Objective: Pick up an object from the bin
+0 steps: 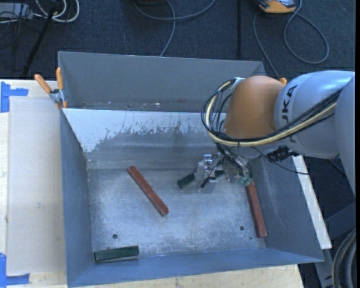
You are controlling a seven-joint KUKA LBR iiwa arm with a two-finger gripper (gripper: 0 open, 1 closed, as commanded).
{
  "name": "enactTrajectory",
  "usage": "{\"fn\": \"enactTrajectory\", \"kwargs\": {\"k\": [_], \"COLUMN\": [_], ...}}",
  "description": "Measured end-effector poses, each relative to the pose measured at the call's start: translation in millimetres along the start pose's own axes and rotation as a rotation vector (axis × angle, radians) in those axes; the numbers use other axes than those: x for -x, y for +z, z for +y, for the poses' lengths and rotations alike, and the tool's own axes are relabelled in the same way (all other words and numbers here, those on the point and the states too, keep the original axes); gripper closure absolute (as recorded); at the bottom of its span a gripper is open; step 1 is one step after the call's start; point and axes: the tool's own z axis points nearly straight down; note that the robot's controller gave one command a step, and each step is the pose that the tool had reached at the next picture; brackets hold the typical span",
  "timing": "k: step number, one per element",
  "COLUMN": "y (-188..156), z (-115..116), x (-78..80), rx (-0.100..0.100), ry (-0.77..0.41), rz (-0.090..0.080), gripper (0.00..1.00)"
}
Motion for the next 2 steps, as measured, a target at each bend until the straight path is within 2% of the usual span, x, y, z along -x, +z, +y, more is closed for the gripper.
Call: {"fn": "enactTrajectory", "kwargs": {"k": [1,2], "y": [0,28], "z": [0,18], "x": [0.0,15.8], "rx": [0.000,0.002], "ry": [0.000,-0.335], "rz": [0.000,-0.001], "gripper": [0.00,0.00]}}
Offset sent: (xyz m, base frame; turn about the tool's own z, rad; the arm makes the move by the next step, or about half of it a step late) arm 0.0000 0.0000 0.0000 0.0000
